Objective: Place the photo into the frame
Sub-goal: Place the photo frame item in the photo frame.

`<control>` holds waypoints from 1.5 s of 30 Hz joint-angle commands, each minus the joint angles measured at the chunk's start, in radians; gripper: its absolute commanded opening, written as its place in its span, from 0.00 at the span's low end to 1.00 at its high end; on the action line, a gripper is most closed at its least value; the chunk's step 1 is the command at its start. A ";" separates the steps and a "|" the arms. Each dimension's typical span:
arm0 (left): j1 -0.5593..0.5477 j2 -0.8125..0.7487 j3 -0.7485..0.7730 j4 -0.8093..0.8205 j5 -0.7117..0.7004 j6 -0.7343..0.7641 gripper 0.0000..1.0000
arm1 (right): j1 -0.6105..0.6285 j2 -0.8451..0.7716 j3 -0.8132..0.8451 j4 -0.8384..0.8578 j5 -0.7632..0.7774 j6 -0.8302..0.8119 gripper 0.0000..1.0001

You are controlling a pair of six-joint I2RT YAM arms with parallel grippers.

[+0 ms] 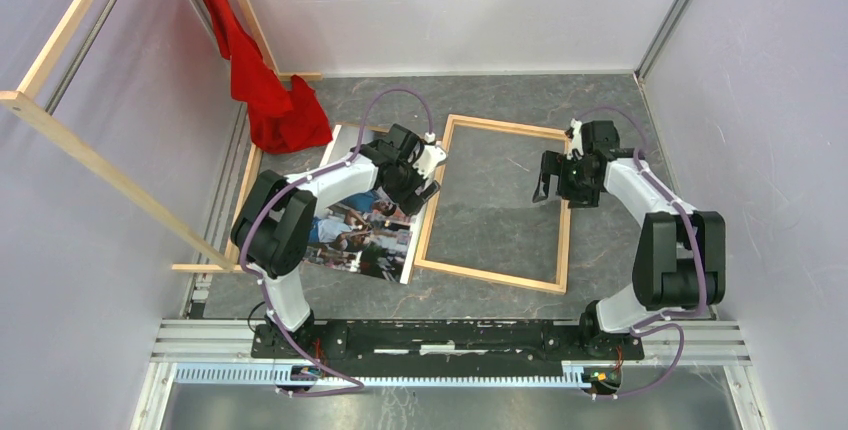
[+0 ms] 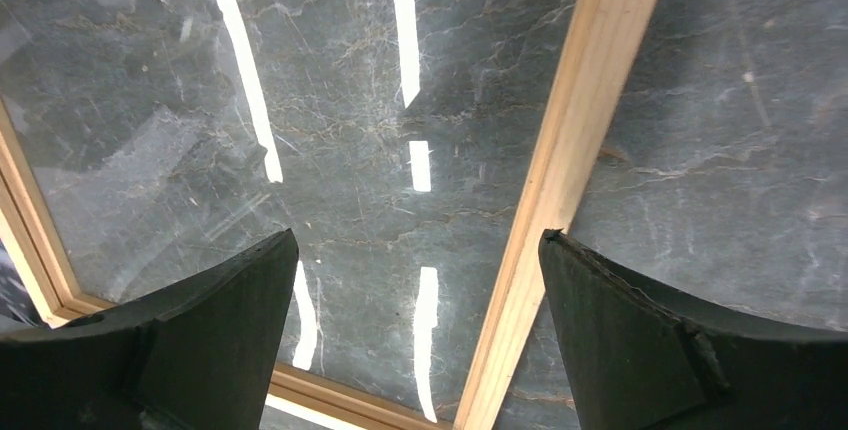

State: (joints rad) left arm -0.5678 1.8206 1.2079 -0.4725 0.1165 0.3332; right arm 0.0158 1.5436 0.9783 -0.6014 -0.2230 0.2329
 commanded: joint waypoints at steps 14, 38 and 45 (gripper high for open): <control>-0.050 0.007 -0.017 0.065 0.009 -0.005 0.91 | -0.127 -0.070 -0.107 0.134 -0.027 0.064 0.98; -0.080 0.128 0.135 0.094 0.021 -0.021 0.91 | -0.203 0.081 0.107 0.174 -0.099 0.159 0.98; -0.043 0.034 0.135 0.023 -0.004 0.003 0.94 | -0.127 -0.150 0.031 0.180 -0.025 0.143 0.88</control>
State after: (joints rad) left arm -0.6346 1.9411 1.3075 -0.4179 0.1112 0.3336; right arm -0.1768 1.5536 1.0336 -0.4286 -0.2924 0.3828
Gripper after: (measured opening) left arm 0.930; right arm 0.920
